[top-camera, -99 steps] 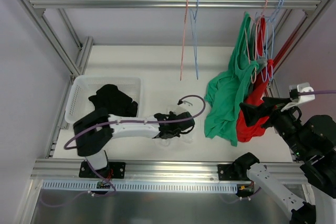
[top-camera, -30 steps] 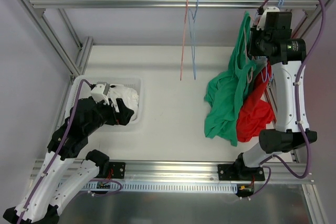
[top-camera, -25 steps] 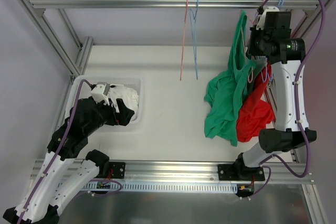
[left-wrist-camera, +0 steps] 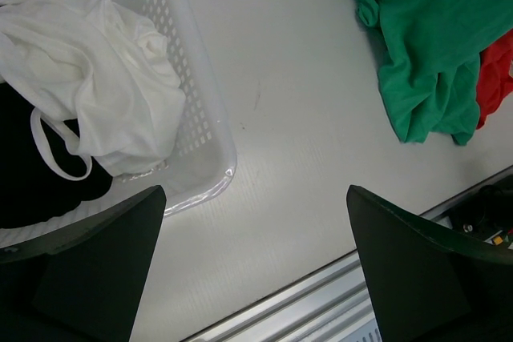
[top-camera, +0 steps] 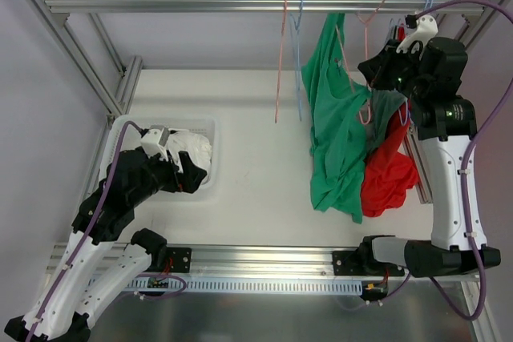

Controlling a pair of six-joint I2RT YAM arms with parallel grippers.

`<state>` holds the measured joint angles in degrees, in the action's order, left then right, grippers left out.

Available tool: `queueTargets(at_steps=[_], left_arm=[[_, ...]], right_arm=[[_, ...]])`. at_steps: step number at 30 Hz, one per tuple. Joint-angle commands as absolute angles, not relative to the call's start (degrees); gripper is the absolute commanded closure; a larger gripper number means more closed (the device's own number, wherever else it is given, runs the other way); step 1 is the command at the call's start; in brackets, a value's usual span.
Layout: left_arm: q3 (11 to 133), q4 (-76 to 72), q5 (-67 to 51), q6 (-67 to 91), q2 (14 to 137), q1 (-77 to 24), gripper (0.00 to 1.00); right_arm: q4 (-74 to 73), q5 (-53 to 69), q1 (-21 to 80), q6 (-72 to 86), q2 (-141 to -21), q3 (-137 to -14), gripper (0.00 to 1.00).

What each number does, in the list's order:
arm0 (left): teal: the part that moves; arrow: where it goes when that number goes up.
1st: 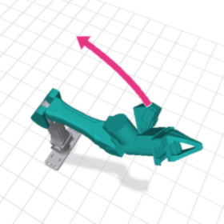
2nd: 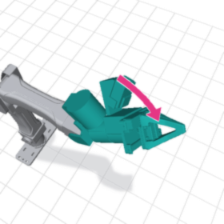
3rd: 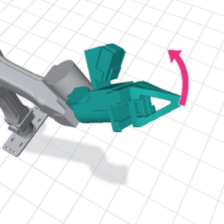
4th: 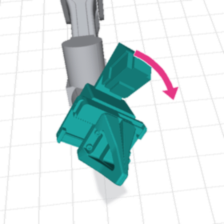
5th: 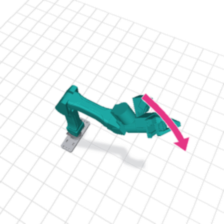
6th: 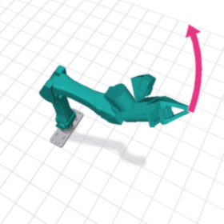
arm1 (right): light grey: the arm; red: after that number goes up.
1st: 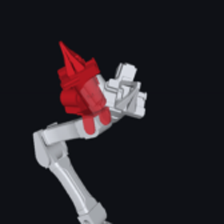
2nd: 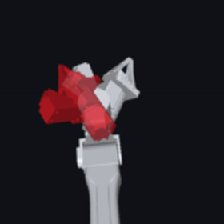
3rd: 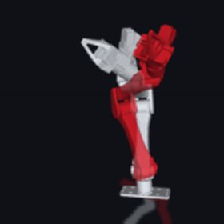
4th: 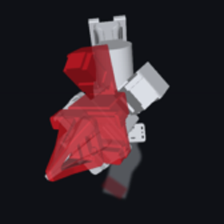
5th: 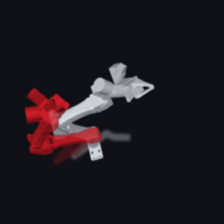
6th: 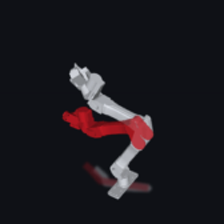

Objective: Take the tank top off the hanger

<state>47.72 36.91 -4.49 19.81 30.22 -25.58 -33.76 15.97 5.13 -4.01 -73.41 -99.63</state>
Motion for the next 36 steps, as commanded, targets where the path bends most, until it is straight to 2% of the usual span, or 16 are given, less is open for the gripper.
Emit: queueTargets(at_steps=[1,9,12,14,18,20,23,26,30,33,36], left_arm=[[50.97,35.07,-7.99,18.81,31.64,-26.1,0.01],[64.24,24.97,-18.54,21.27,39.97,-29.17,0.01],[69.42,20.58,-13.39,19.26,46.02,-38.73,0.01],[74.32,18.38,-9.95,15.58,49.9,-47.75,0.01],[83.13,13.72,-3.09,7.13,62.89,-59.55,0.01],[88.57,10.74,-2.11,4.4,67.39,-61.78,0.01],[97.45,10.11,-1.6,1.5,78.79,-64.42,0.01],[103.42,10.11,1.91,0.53,84.18,-65.39,0.01],[106.26,9.49,3.16,-1.04,90.61,-65.39,0.02],[107.31,9.49,6.23,-1.84,92.55,-65.39,0.09],[106.88,9.14,7.29,-2.28,93.25,-65.39,0.26]], right_arm=[[-28.92,19.33,5.1,-2.55,-65.77,-95.2,1.0],[-36.72,19.51,5.1,-3.25,-46.6,-81.13,1.0],[-45.5,19.33,5.01,-3.6,-38.69,-79.63,1.0],[-55.33,20.21,5.1,-5.01,-35.87,-81.81,1.0],[-68.8,20.92,5.1,-6.33,-31.21,-88.23,1.0],[-73.73,21.53,5.88,-5.98,-30.41,-90.87,1.0],[-74.97,22.84,7.29,-4.75,-28.65,-93.51,1.0],[-75.58,23.81,7.82,-4.39,-28.3,-96.32,1.0],[-75.76,25.49,8.0,-3.78,-29.18,-99.31,1.0],[-75.76,25.93,8.0,-3.78,-29.88,-100.81,1.0],[-75.59,26.54,8.09,-3.69,-30.06,-101.6,1.0]])
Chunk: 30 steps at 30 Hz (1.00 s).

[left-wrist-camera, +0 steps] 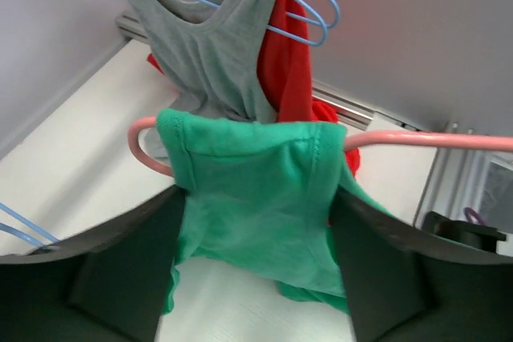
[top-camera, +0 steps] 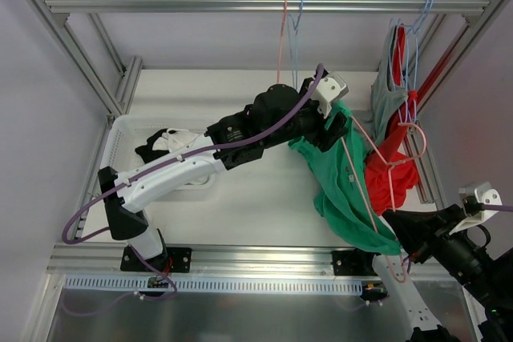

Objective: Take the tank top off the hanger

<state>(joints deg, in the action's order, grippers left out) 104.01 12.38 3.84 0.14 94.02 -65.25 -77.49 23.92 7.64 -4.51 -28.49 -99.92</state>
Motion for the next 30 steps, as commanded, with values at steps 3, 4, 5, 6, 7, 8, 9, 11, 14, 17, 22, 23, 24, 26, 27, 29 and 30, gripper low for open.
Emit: queueTargets(at_steps=[3,4,5,6,7,8,9,11,14,17,22,23,24,26,27,29,30], left_arm=[[106.44,8.97,7.82,-2.55,93.08,-65.39,0.57],[106.0,8.88,7.82,-2.37,92.9,-65.39,0.59],[105.65,8.79,7.74,-2.29,92.29,-65.39,0.59],[105.21,8.7,7.56,-2.11,91.94,-65.39,0.59],[104.42,8.53,7.3,-2.11,91.67,-65.3,0.58],[104.07,8.26,7.21,-2.11,91.23,-65.39,0.61],[103.71,8.17,7.21,-2.28,91.14,-65.39,0.74],[103.62,8.0,8.25,-2.37,91.06,-65.39,0.96],[103.62,7.91,16.05,-1.15,90.27,-65.39,1.0],[102.48,7.82,34.27,3.15,87.03,-65.48,1.0],[100.37,7.91,41.84,5.01,80.96,-65.39,1.0],[100.11,7.91,40.62,4.75,80.25,-65.48,1.0],[99.06,8.0,35.82,4.31,79.46,-65.48,1.0],[96.87,7.65,27.64,3.87,76.47,-65.48,1.0],[94.33,7.65,23.86,3.87,75.42,-65.48,1.0],[90.63,6.6,11.99,3.87,71.56,-65.57,1.0],[85.39,5.55,8.91,4.39,69.72,-65.65,1.0]], right_arm=[[-75.41,26.28,8.09,-3.78,-30.15,-101.34,1.0],[-75.41,26.19,8.09,-3.95,-30.15,-101.25,1.0],[-75.41,26.02,8.09,-3.87,-30.15,-100.9,1.0],[-75.32,26.02,8.09,-3.95,-30.15,-100.64,1.0],[-75.15,26.28,8.09,-3.87,-30.15,-100.55,1.0],[-75.06,26.45,8.09,-3.87,-30.15,-100.46,1.0],[-74.88,26.54,8.09,-3.78,-30.06,-100.46,1.0],[-74.36,27.15,8.09,-3.69,-29.97,-100.63,1.0],[-74.44,26.63,8.17,-4.92,-29.45,-99.76,1.0],[-74.97,28.29,9.4,-7.99,-28.31,-97.48,1.0],[-75.94,34.97,19.04,-12.82,-25.5,-100.53,1.0],[-75.94,34.98,20.38,-13.27,-24.97,-101.33,1.0],[-75.5,33.68,22.3,-13.88,-24.53,-102.29,1.0],[-72.62,32.09,23.46,-14.41,-22.51,-103.54,1.0],[-70.34,31.38,23.81,-14.5,-21.63,-103.1,1.0],[-59.41,28.4,23.91,-12.32,-19.35,-97.41,1.0],[-54.19,27.78,23.91,-10.83,-16.81,-94.08,1.0]])
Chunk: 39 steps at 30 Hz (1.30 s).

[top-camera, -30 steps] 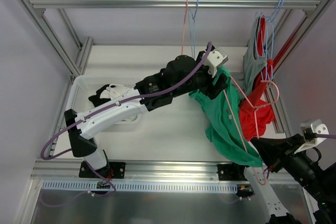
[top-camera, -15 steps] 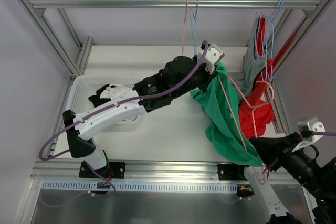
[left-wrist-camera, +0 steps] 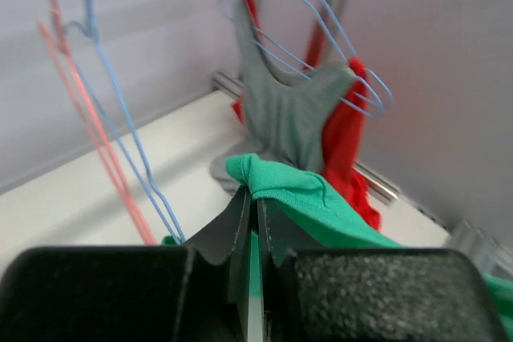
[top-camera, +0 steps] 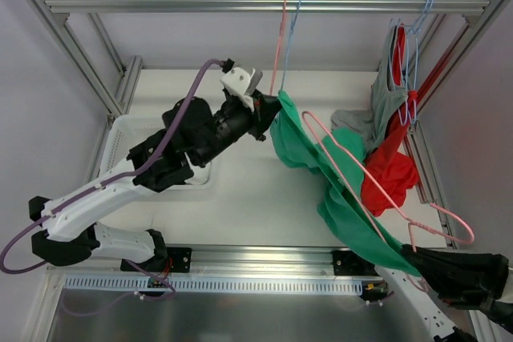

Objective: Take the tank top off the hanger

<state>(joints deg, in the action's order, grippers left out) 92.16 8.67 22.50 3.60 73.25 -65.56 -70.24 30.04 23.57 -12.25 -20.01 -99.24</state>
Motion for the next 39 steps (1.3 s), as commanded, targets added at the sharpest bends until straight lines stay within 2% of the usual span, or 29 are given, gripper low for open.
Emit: queueTargets(at_steps=[1,2,6,9,11,16,17,19,20,23,26,29,33,35,36,37,39], left_arm=[[82.47,3.1,4.7,4.74,66.22,-65.65,1.0],[79.66,2.12,3.01,5.18,64.35,-65.74,1.0],[63.33,-1.39,-3.77,6.24,55.39,-65.83,1.0],[54.1,-1.49,-5.97,6.42,50.46,-65.83,1.0],[49.68,-1.49,-4.33,7.64,48.0,-65.83,1.0],[37.11,-1.23,6.32,15.28,48.5,-65.74,1.0],[35.78,-1.23,7.37,16.77,49.12,-65.83,1.0],[33.32,-0.97,12.29,21.52,51.31,-65.83,1.0],[32.7,-0.88,14.04,23.19,51.76,-65.83,1.0],[31.29,-0.53,20.02,26.89,52.47,-65.83,1.0],[31.29,-0.09,25.83,28.12,52.73,-65.83,1.0],[33.21,1.06,26.2,27.25,54.75,-65.22,1.0],[37.34,1.05,22.24,25.49,58.88,-64.86,0.87],[39.19,1.14,20.05,24.96,60.12,-64.86,0.76],[39.46,1.06,19.78,24.96,60.2,-64.95,0.58],[39.64,1.14,19.25,24.79,59.94,-64.95,0.33],[39.99,1.14,17.41,23.82,58.98,-64.95,0.22]], right_arm=[[-48.83,28.03,23.91,-7.42,-15.74,-90.13,1.0],[-36.6,28.3,23.91,-5.47,-14.86,-82.08,1.0],[-5.86,30.85,23.47,6.39,-16.77,-66.75,1.0],[15.42,28.75,22.76,15.25,-24.76,-61.11,1.0],[29.26,23.58,22.76,17.57,-29.78,-58.55,1.0],[45.77,4.35,22.94,8.48,-32.61,-49.68,1.0],[45.7,3.26,23.03,7.13,-32.35,-49.05,1.0],[35.13,4.47,23.03,3.45,-31.03,-52.35,1.0],[20.19,5.35,23.03,2.73,-29.46,-54.38,1.0],[-4.99,5.89,22.94,0.44,-26.55,-59.14,1.0],[-19.18,1.6,23.03,0.53,-22.24,-58.62,1.0],[-27.3,0.35,23.03,0.61,-22.75,-59.67,1.0],[-33.57,0.79,23.03,1.32,-31.8,-65.54,1.0],[-33.58,0.44,23.03,1.58,-37.51,-67.93,1.0],[-32.97,0.35,23.03,1.58,-39.62,-70.81,1.0],[-32.44,0.35,23.03,1.41,-44.42,-72.84,1.0],[-32.34,0.35,23.11,0.88,-49.54,-80.02,1.0]])
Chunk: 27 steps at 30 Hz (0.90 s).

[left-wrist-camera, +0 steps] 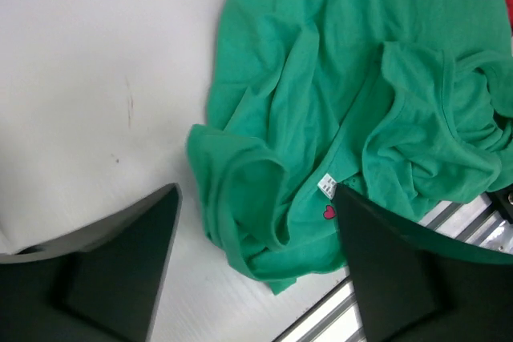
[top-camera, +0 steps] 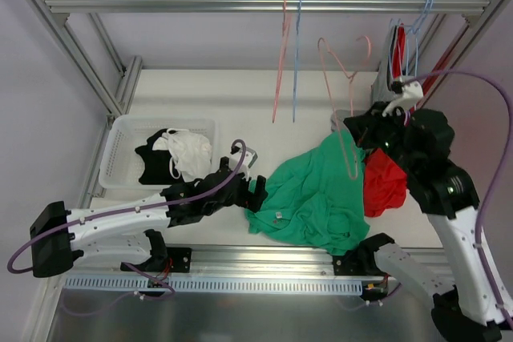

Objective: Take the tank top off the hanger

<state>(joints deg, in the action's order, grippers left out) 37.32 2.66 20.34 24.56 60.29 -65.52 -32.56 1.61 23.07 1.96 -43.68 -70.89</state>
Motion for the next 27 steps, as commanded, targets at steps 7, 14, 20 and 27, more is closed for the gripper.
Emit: queueTargets(at_steps=[7,14,20,27], left_arm=[[37.8,1.93,13.02,21.88,56.08,-64.95,0.01],[36.91,2.11,6.5,21.44,56.87,-65.13,0.01],[37.61,2.2,6.86,22.59,56.42,-65.3,0.01],[42.97,2.02,7.2,22.59,62.29,-65.74,0.01]], right_arm=[[-31.9,0.79,23.29,0.88,-68.71,-96.05,1.0],[-32.87,-2.11,25.31,0.97,-82.61,-107.92,1.0],[-33.84,-5.53,26.63,2.46,-86.66,-108.03,1.0],[-33.57,-6.94,26.54,2.73,-81.48,-101.35,0.63]])
